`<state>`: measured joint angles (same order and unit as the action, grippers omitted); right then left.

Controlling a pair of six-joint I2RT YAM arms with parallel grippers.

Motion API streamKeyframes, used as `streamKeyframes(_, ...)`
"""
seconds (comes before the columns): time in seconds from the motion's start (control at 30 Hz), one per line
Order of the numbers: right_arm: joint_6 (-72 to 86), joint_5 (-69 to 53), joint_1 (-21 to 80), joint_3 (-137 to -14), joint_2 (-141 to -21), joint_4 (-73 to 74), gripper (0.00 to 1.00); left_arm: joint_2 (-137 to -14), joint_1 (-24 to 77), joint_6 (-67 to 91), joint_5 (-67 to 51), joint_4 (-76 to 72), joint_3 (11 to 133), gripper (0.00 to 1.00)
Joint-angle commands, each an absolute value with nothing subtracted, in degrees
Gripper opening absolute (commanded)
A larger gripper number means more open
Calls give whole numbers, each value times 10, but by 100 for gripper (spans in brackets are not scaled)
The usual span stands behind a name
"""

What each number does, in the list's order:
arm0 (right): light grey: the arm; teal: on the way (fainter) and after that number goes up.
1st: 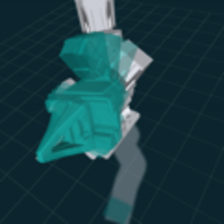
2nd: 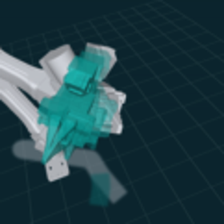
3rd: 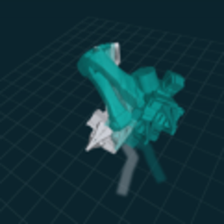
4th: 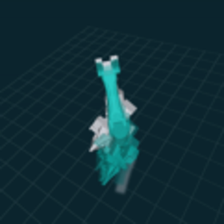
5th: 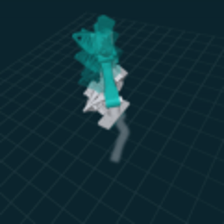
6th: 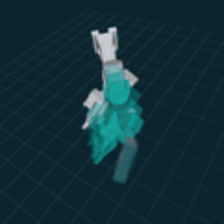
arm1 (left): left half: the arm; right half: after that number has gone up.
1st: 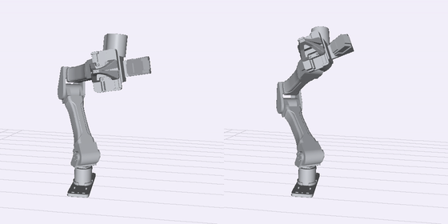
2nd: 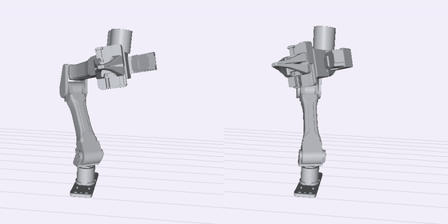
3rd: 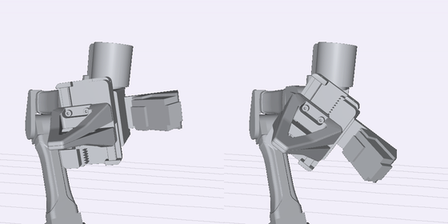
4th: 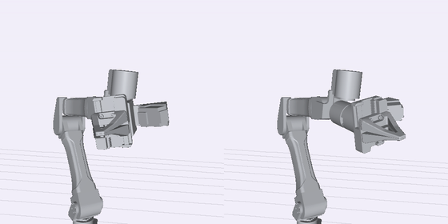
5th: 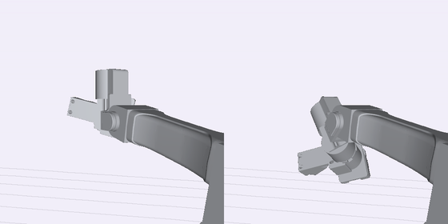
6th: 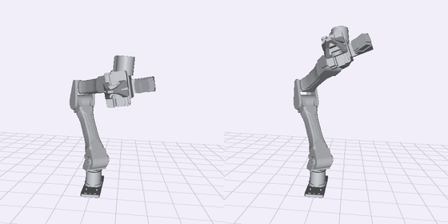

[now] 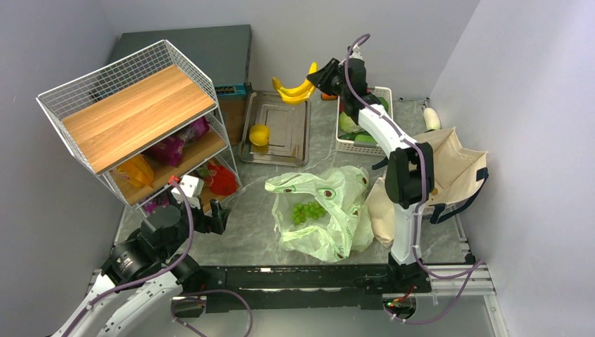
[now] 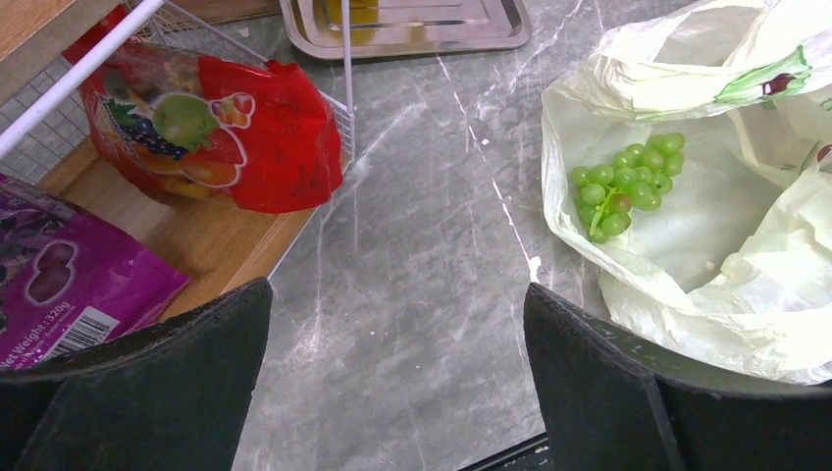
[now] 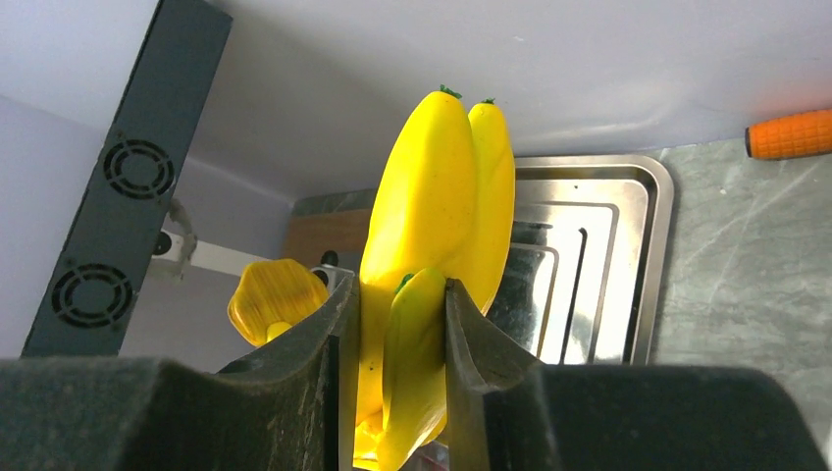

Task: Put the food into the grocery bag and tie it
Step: Pick up the fake fruit from the tray, then place the fake fruit in the grocery bag.

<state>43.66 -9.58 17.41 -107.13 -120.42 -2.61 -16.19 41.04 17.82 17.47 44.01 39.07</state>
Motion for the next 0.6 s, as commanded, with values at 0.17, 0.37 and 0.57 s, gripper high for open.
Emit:
streamKeyframes(0.17,395,-110,173,-1001,-1066,-36,0,-157,406,182,183,423,388,99)
streamKeyframes(0.37,373,-135,173,-959,-995,-41,0,-162,403,181,178,422,388,99)
streamKeyframes(0.57,332,-149,173,-937,-926,-22,0,-158,398,183,181,429,395,99)
